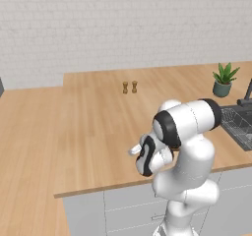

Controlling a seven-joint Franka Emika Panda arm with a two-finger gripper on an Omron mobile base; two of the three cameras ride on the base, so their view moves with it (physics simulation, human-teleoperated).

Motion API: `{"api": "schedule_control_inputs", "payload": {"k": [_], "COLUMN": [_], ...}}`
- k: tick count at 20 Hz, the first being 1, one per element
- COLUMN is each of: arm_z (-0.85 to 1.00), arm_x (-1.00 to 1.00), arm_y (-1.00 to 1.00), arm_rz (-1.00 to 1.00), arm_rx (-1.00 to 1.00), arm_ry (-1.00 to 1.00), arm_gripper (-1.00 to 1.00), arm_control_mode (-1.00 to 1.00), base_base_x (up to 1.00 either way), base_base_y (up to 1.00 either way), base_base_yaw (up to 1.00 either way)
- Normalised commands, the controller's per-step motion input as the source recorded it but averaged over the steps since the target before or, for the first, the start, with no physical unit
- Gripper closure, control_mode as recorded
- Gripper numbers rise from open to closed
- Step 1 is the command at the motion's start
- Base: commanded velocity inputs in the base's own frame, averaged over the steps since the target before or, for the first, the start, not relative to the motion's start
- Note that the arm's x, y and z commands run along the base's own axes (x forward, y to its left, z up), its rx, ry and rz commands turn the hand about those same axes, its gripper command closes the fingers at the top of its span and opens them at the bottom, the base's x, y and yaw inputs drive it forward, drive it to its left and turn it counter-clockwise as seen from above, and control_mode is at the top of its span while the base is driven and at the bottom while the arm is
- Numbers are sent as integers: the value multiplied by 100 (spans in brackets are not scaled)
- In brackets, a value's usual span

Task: Pick up the sponge from the counter and clean the cutting board by briefly scrubbing or pressing down on the cutting board. Once finished, release the sponge.

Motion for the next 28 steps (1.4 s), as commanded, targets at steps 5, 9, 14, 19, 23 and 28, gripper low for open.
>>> {"api": "schedule_control_inputs", "payload": {"k": [5,9,14,19,23,28], "arm_z": [-68,-72,-85,-79,-61,-66], "arm_x": [0,0,0,30,41,61], "arm_y": [-11,-2,0,12,16,35], "arm_rz": [3,1,0,0,0,-7], "arm_rx": [5,4,5,0,0,0], "arm_ry": [-5,-2,0,4,15,38], "arm_gripper": [100,100,100,-100,-100,-100], "arm_control_mode": [-100,-100,-100,-100,-100,-100], "base_base_x": [0,0,0,0,0,0], "base_base_y": [0,0,0,0,0,0], "base_base_yaw": [0,0,0,0,0,0]}}
